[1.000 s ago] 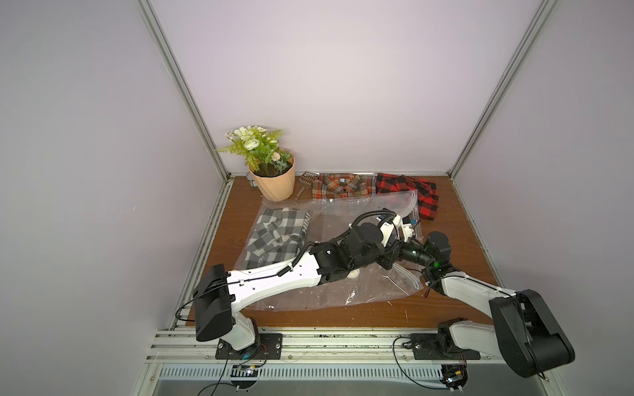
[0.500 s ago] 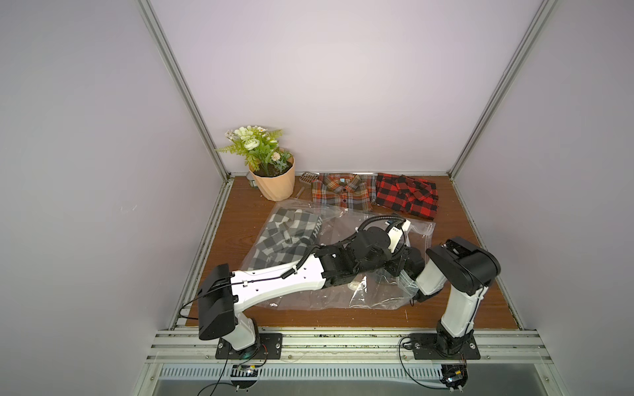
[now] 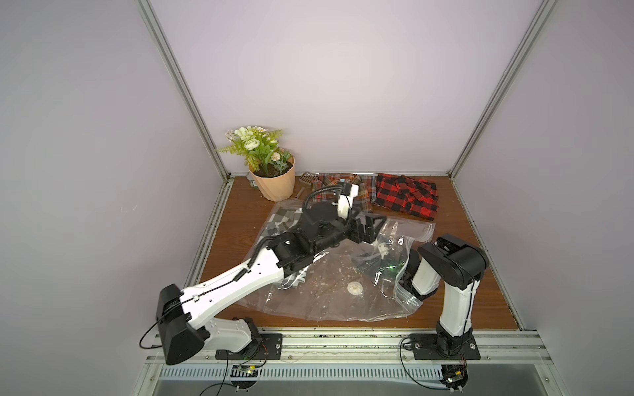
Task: Take the shirt out of the vacuum bag
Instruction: Take out the shirt from the vacuum bag.
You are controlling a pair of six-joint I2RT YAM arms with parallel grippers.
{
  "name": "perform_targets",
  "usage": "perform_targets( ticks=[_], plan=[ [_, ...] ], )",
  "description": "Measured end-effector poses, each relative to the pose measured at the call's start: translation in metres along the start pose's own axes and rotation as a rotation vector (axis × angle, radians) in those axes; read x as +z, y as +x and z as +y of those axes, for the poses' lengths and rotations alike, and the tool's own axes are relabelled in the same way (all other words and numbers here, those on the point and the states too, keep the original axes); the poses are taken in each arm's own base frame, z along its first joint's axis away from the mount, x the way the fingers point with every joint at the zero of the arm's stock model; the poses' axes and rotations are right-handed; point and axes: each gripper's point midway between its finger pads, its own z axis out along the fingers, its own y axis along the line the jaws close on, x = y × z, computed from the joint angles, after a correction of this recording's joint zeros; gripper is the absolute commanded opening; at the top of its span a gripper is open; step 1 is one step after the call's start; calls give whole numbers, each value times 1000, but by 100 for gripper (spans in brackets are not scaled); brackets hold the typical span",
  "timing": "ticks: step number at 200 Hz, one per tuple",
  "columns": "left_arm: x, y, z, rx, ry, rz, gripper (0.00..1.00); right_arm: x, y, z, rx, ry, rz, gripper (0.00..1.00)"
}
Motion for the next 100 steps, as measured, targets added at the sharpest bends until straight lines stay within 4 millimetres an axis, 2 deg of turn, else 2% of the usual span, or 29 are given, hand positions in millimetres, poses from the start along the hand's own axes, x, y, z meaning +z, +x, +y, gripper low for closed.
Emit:
perform_targets(
  ticks=[14, 21, 33, 51, 59, 71, 85, 100],
  plan=[
    [-23, -35, 26, -9, -69, -69, 100, 1, -1, 0, -2, -2, -1, 71],
    [-35, -53, 47, -15, -126, -104, 100, 1, -1, 0, -3, -4, -2, 71],
    [-59, -78, 94, -34, -254, -155, 100, 1, -1, 0, -3, -4, -2, 71],
    [-93, -90, 166, -87, -437, -174, 100, 1, -1, -1, -2, -2, -3, 71],
    [-107, -87, 196, -120, -506, -165, 100, 1, -1, -1, -2, -2, -2, 70],
    [-129, -70, 240, -179, -616, -132, 100, 1, -1, -1, -3, 0, -2, 70],
    [-155, -40, 286, -260, -739, -73, 100, 2, -1, -1, -5, 2, 2, 70],
    [-182, -4, 323, -343, -846, -10, 100, 3, -2, -1, -6, 3, 4, 70]
  ],
)
